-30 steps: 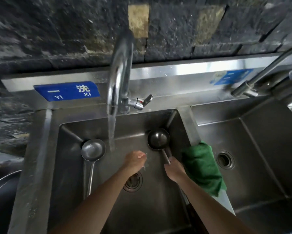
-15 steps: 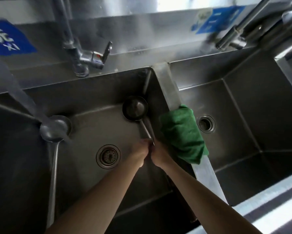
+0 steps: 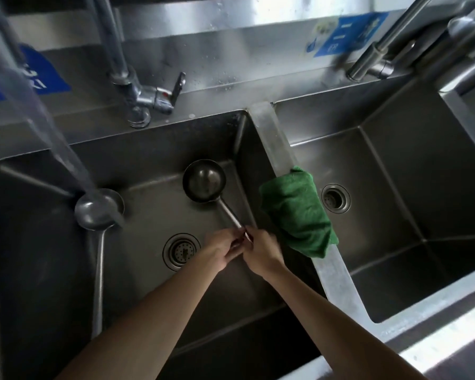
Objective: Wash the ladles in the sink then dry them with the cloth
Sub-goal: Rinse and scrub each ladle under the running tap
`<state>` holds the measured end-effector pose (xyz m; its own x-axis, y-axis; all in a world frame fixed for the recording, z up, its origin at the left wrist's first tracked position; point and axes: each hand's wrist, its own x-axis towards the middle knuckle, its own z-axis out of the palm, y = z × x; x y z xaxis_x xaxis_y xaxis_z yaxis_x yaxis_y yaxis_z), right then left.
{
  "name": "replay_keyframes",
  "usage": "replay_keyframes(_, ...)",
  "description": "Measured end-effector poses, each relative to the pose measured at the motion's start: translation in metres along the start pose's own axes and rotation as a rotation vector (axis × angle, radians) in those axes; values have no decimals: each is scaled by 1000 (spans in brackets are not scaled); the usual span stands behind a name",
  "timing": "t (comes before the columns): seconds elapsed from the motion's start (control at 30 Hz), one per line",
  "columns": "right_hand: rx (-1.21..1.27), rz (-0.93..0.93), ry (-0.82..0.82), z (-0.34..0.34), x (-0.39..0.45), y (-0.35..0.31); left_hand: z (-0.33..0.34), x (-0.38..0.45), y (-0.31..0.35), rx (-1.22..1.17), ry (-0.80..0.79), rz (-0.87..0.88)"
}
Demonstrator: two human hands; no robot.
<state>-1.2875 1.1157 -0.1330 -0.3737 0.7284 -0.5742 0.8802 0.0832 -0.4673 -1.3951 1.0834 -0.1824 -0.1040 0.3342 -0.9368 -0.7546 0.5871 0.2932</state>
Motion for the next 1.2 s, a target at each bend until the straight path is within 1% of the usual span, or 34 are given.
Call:
replay_keyframes(0.17,26,-104,-6,-7,-41,-19,-39,-44,-2,-23,-71,46)
replay_keyframes(0.33,48,-155,-41,-5,-72,-55,-84,-86,17,-282,-59,141)
replay_keyframes(0.43,47,-238,-60,-6,-84,-82,-112,-113,35,-418,-52,206)
replay_keyframes(0.53,39,-308,-49,-6,-89,-110,-134,-135,52,-483,-56,267)
replay_keyframes(0.67,112,-407,-50,2,-93,-150,-157,-160,76,-564,-67,348)
replay_keyframes(0.87,245,-458,-44,25,-76,-196,-183,-190,113,-518,74,469)
replay_keyframes(1.0,334,-470,-108,41,-60,-219,-196,-206,133,-519,153,566)
replay_keyframes(1.07,333,-492,-126,46,-52,-223,-197,-215,137,-515,192,617)
replay_keyframes(1.2,337,-418,-185,50,-44,-222,-198,-226,139,-553,242,678)
